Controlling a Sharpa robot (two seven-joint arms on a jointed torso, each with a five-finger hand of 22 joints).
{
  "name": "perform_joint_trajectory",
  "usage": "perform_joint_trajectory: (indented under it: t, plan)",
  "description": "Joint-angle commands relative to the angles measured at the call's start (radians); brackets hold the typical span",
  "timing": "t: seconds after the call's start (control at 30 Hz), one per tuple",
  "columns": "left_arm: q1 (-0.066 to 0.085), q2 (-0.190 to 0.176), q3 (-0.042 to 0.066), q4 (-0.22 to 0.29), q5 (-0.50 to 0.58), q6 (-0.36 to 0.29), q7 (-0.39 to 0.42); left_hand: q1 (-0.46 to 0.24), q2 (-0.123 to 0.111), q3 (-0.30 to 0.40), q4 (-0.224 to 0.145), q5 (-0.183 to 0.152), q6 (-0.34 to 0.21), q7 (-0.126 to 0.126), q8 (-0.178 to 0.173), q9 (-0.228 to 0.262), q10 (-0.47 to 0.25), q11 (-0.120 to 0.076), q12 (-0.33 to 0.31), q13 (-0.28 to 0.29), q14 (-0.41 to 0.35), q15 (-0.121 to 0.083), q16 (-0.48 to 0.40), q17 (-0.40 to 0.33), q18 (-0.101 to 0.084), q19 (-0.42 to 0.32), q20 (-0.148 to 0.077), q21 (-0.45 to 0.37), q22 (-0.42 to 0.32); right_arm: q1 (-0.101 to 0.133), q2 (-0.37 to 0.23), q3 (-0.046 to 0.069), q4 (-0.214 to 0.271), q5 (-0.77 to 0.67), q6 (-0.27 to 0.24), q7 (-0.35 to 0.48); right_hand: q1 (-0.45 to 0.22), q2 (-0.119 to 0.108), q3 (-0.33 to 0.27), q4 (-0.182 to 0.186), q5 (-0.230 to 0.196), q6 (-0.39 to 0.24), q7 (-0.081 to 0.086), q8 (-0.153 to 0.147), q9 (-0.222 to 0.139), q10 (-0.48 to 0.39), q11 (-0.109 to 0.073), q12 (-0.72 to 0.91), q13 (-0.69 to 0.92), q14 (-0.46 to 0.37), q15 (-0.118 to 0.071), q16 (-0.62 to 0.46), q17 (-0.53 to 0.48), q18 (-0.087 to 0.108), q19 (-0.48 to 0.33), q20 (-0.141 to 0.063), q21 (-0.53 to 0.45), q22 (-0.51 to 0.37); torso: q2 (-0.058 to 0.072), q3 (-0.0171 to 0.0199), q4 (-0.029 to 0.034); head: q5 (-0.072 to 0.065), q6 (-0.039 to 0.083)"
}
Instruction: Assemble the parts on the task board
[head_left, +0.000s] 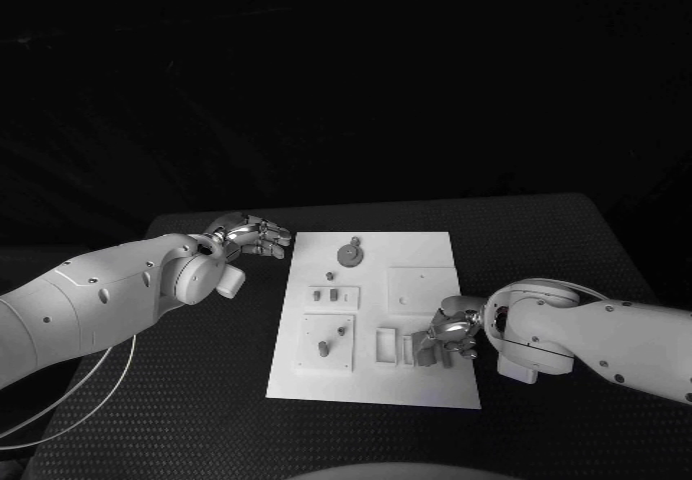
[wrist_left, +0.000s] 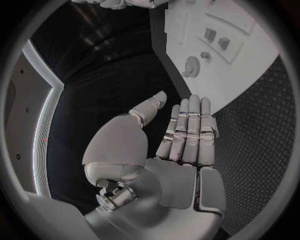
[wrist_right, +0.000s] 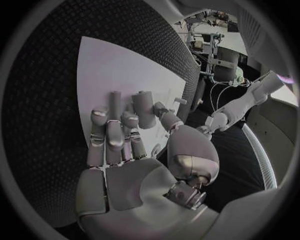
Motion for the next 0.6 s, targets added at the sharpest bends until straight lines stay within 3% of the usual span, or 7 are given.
perform_joint_trajectory:
  t: [0.03, 0.27, 0.6]
  plan:
    - [0.001, 0.001, 0.001, 0.001, 0.005, 0.012, 0.009, -0.009, -0.003, 0.001, 0.007, 0.005, -0.007, -0.002, 0.006, 0.0, -0.003, 0.002, 0.001, -0.001, -0.001, 0.006, -0.006, 0.002, -0.001, -0.007, 0.003, 0.003, -0.002, 0.009, -0.006, 0.0, 0.011, 0.015, -0.016, -0.016, 0.018, 0.032, -0.001, -0.003, 0.002, 0.025, 0.016, 0.003, 0.006, 0.005, -0.002, 0.005, -0.002, 0.019, -0.013, -0.001, 0.003, 0.023, 0.003, 0.004, 0.005, 0.016, 0.0, -0.0004, 0.0001, -0.002, 0.001]
    - [0.001, 0.001, 0.0, 0.001, 0.005, 0.012, 0.007, -0.01, -0.003, 0.001, 0.007, 0.005, -0.007, -0.002, 0.006, 0.0, -0.003, 0.002, 0.001, -0.001, -0.001, 0.006, -0.006, 0.002, -0.001, -0.008, 0.003, 0.003, -0.001, 0.024, -0.015, 0.0, 0.027, 0.024, -0.019, -0.019, 0.006, 0.021, 0.001, -0.001, 0.002, 0.029, 0.015, 0.0, 0.003, 0.007, -0.003, 0.006, -0.005, 0.022, -0.015, -0.001, 0.006, 0.023, 0.005, 0.003, 0.005, 0.016, 0.0, -0.0003, 0.0005, -0.003, 0.001]
    - [0.001, -0.001, 0.0, 0.002, 0.005, 0.01, 0.006, -0.01, -0.003, 0.002, 0.006, 0.006, -0.007, -0.003, 0.006, 0.0, -0.003, 0.002, 0.001, -0.001, -0.001, 0.006, -0.007, 0.004, -0.001, -0.008, 0.003, 0.003, -0.001, 0.026, 0.012, 0.001, 0.024, 0.127, -0.033, -0.019, -0.004, 0.008, 0.005, 0.005, 0.002, 0.034, 0.013, -0.003, 0.0, 0.008, -0.004, 0.006, -0.008, 0.026, -0.016, -0.002, 0.01, 0.023, 0.008, 0.002, 0.005, 0.015, 0.0, -0.0006, 0.0006, 0.0, 0.0]
